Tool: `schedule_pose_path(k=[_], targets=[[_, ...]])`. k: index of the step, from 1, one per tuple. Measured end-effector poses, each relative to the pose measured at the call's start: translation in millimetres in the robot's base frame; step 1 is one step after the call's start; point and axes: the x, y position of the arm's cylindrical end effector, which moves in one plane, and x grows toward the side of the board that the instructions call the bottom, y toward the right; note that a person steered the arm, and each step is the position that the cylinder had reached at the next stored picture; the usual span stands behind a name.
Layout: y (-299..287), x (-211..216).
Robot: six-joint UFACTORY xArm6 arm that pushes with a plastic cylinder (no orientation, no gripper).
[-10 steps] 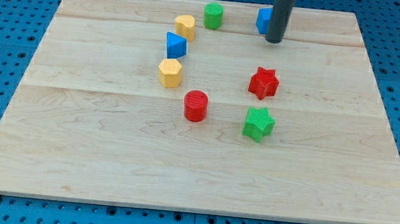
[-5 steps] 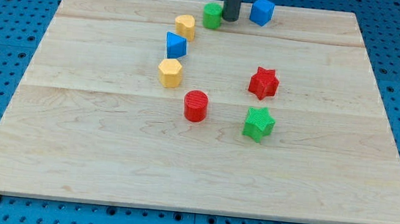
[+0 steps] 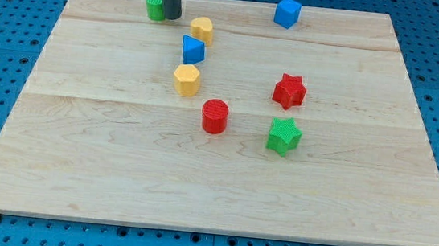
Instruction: Slide the green circle towards the top left side of the board
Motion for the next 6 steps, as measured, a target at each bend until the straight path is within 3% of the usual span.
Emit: schedule_pose_path(k=[4,6], targets=[[-23,-36],[-90,-35]])
